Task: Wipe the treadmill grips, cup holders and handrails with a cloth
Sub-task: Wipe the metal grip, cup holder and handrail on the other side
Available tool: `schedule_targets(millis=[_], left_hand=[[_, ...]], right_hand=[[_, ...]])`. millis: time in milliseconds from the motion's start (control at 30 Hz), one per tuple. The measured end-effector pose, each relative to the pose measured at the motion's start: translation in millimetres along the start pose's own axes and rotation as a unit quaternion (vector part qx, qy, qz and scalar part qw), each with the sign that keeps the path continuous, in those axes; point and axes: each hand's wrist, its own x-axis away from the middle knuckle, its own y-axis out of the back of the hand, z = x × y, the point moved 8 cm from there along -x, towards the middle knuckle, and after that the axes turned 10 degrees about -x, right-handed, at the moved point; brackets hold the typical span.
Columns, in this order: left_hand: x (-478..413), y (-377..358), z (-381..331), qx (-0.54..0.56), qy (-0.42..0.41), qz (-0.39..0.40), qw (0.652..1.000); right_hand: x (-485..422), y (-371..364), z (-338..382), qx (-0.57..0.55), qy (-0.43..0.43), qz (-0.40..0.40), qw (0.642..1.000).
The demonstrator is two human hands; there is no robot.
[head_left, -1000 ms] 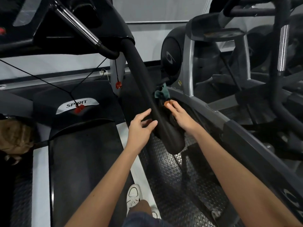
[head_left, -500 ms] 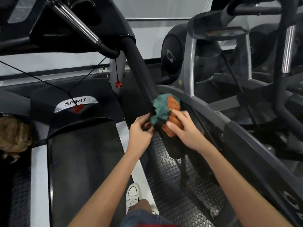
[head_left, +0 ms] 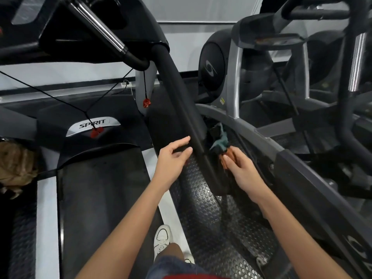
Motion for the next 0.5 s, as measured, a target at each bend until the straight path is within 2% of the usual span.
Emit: schedule_targets(millis=[100,200,233,267,333,400,467,500], left_hand=[[-5.4,4.0,-1.2,0.026,0.025,0.029,0.999],[-8.8,35.4,-4.4,-0.006,-0.01,-0.075,0.997],[-5.9,42.5,-3.9,-0.022,-0.017,-0.094,0.995],[-2.6,40.2,-3.8,-0.023,-0.016,-0.077,0.997],[7.6,19.4,-0.4,-0.027,-0.028,0.021,0.999],[23.3,-9.8,-0.7,-0.107,-0.05,0.117,0.986],[32.2,-32.8,1.6,-0.149,-0.04,0.141,0.978],[34.1,-38.6,0.3,-0.155,-0.035,0.117,0.98]], right_hand=[[-0.3,-13.8,29.5,0.115,0.125,0.024,0.985],[-9.6,-53.3,50.7,0.321,0.19,0.114,0.921],[-10.6,-60.5,53.6,0.351,0.198,0.134,0.905],[-11.5,-61.3,53.8,0.354,0.202,0.146,0.901],[-9.3,-52.1,53.8,0.273,0.194,0.152,0.93],[-4.5,-32.8,53.7,0.067,0.138,0.136,0.979],[-2.0,-6.3,44.8,-0.108,0.067,0.056,0.99],[-0.6,6.6,36.3,-0.116,0.041,0.004,0.992]])
